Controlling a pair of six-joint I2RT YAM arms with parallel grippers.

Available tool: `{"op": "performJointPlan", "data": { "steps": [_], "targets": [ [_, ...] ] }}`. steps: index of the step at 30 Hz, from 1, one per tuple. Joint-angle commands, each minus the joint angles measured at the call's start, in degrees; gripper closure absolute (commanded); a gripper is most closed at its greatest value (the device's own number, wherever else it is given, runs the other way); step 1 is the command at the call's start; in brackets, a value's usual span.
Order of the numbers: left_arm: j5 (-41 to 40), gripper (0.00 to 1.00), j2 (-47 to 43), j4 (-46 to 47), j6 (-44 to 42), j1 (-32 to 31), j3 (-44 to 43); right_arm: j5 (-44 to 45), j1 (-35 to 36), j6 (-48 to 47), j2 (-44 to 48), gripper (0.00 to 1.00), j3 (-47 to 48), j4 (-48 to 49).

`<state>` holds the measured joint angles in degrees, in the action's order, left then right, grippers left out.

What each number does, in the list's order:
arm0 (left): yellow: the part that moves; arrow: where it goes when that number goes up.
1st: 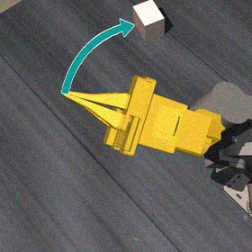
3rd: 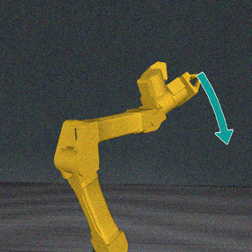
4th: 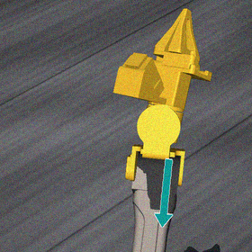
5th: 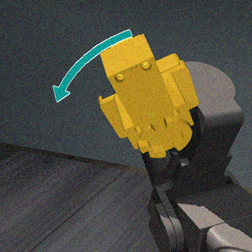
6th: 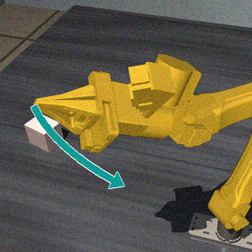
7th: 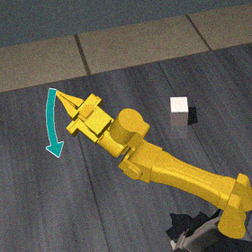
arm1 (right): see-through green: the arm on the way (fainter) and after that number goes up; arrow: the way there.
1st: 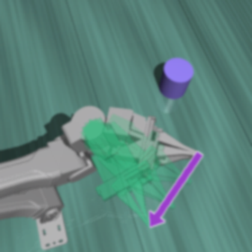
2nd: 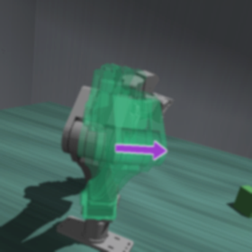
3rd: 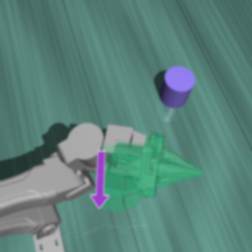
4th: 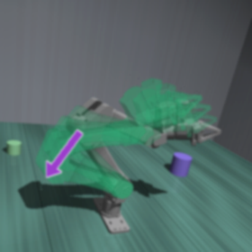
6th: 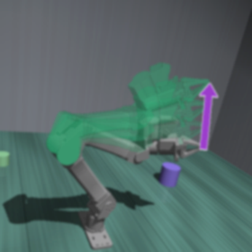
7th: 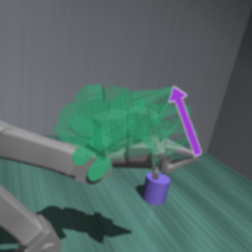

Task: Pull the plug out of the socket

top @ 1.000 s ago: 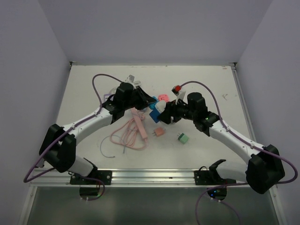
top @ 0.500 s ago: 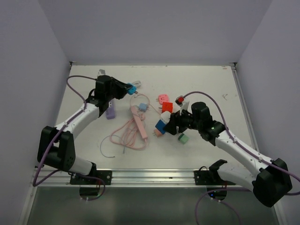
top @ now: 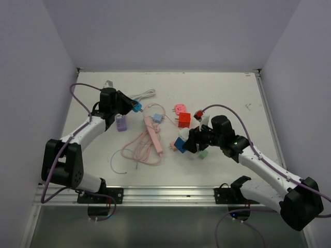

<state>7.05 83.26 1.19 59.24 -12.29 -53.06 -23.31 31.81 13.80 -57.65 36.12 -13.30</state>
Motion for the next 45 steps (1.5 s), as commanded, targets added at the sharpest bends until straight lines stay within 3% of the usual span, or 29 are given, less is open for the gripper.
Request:
{"op": "performJointPlan", "data": {
  "steps": [1,4,12,15,21,25,28,37,43,45],
  "targets": [
    [3.1,1.0,0.6,1.4,-9.0,2.7,3.4,-0.6,0.0,-1.9,0.0,1.0,3.0,1.3],
    [2.1,0.96,-0.4,1.5,-12.6,4.0,6.5,-0.1,0.0,-3.0,-1.1,1.0,4.0,0.5],
    [8.3,0.84,3.9,7.1,-14.5,4.9,13.2,-1.0,0.1,-3.8,-4.5,1.0,5.9,1.0],
    [8.1,0.75,4.4,7.5,-15.5,4.9,14.3,-0.6,0.1,-4.4,-5.9,1.0,6.9,0.6],
    [7.6,0.48,2.7,5.6,-17.9,4.9,15.2,0.7,0.6,-5.0,-8.5,1.0,8.9,0.1],
    [8.1,0.19,-0.6,2.0,-20.1,4.9,14.3,0.8,1.4,-4.1,-10.3,1.0,10.5,1.0],
    [8.7,0.05,-3.8,-0.9,-23.2,4.9,12.5,1.6,1.5,-0.9,-11.7,1.0,11.5,3.2],
    [10.6,0.03,-14.7,-4.9,-37.7,2.7,9.3,1.9,1.5,10.5,-18.7,1.0,16.9,8.0],
    [9.6,0.03,-19.1,-2.2,-46.3,-10.5,10.6,0.9,1.5,16.2,-22.6,1.0,24.3,2.3],
    [10.0,0.03,-20.0,0.5,-47.0,-12.0,11.7,0.4,1.5,18.7,-23.6,1.0,26.1,1.1]
  ]
}}
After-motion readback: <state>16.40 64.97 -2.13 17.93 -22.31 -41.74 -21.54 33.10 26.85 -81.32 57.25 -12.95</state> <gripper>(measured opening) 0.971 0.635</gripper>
